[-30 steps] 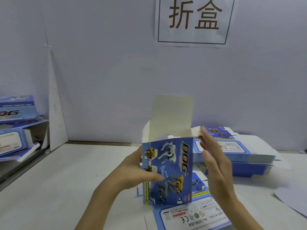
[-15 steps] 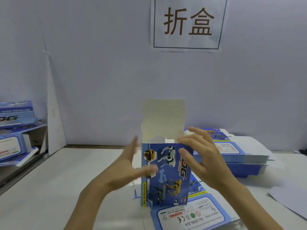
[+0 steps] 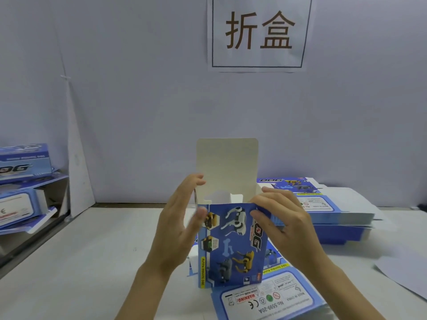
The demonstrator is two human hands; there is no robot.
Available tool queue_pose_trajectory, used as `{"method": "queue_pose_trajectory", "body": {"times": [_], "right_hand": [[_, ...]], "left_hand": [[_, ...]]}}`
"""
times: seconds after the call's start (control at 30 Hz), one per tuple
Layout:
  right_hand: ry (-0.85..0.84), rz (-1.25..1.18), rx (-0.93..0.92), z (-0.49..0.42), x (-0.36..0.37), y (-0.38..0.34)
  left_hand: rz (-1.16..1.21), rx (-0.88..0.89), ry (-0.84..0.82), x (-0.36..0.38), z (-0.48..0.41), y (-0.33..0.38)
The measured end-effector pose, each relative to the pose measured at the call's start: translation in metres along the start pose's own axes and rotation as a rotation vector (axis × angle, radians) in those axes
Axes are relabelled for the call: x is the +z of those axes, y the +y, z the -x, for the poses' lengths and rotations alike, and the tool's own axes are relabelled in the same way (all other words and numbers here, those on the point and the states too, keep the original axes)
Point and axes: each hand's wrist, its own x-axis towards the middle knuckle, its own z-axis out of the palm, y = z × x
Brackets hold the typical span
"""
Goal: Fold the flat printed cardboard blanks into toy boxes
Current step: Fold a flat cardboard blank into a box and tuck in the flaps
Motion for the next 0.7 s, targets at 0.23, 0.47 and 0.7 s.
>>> {"method": "queue_pose_trajectory", "body": {"times": [0.23,0.47,0.7], "right_hand": [[-0.014,-0.062,0.029,-0.002,-0.002,-0.004],[0.019,-0.108,0.073,0.000,-0.002,-0.006],[0.110,-0.243,0.248,0.005,0.010,-0.007]], "left_hand": [[0.152,0.053,0.015,-0.005,0.002,-0.008],[-0.048,0.134,0.150,-0.011,-0.002,-0.018],[0.134,-0.119,0.239,0.040,0.034,-0.016]]}}
